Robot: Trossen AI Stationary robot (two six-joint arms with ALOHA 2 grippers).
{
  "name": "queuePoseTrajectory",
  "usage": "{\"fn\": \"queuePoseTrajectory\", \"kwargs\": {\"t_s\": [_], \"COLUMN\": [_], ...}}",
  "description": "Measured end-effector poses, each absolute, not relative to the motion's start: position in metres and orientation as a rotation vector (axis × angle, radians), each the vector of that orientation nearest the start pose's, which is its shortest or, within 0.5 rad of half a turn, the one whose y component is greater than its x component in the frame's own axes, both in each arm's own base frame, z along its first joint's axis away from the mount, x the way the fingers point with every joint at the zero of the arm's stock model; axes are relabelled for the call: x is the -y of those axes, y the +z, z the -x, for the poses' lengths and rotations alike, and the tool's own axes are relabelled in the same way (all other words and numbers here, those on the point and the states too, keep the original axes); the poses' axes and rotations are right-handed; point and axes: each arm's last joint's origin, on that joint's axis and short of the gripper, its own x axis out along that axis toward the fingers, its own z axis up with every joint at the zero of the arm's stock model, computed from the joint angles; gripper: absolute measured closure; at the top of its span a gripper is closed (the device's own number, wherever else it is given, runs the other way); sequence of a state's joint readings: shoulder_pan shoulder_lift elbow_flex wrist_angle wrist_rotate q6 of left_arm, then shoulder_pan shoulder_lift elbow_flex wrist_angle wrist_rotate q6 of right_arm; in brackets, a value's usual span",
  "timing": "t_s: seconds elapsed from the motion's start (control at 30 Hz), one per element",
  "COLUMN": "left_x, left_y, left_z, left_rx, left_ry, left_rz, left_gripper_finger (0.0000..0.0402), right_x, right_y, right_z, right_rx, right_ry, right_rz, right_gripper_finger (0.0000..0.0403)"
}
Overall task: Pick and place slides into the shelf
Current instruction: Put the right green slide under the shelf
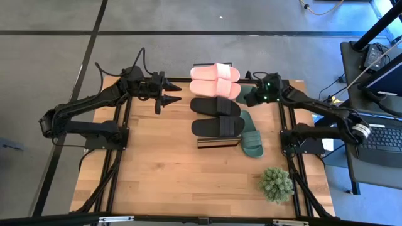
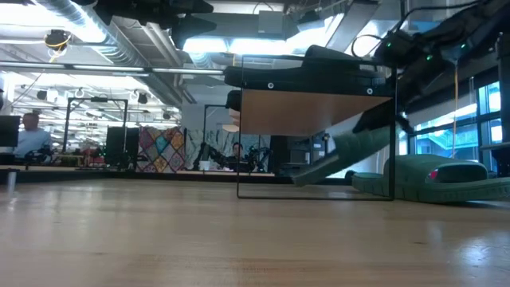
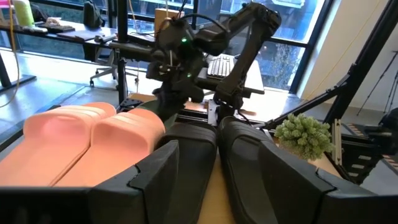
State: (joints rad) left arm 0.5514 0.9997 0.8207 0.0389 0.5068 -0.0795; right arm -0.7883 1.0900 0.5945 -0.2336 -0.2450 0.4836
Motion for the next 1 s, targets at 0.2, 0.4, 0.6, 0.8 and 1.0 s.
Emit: {"fn": "queuePoseTrajectory", "kwargs": {"t_s": [0.2,0.4,0.6,0.8,1.0], "left_x": [-0.104,-0.104,-0.104,-0.106,-0.107], "left_y": [0.328,0.328,0.328,0.328,0.328], "left_z": [-0.196,-0.196,-0.196,-0.196,-0.196], "left_rx": [-0.119,-0.120,-0.119,-0.115,-0.113], "left_ry": [0.049,0.049,0.061,0.124,0.174], "left_rz": [0.151,0.151,0.172,0.221,0.218], "left_gripper_finger": [0.0189,0.0189,0.0189,0.0189,0.0189], "right_x": [0.167,0.178,0.186,0.188,0.188], "right_y": [0.188,0.165,0.154,0.152,0.152], "right_z": [-0.161,-0.169,-0.175,-0.176,-0.176], "right_rx": [-0.565,-0.619,-0.622,-0.622,-0.631], "right_ry": [-0.526,-0.439,-0.408,-0.409,-0.444], "right_rz": [-0.832,-0.779,-0.700,-0.667,-0.656], "right_gripper_finger": [0.0390,0.0390,0.0390,0.0375,0.0308]}}
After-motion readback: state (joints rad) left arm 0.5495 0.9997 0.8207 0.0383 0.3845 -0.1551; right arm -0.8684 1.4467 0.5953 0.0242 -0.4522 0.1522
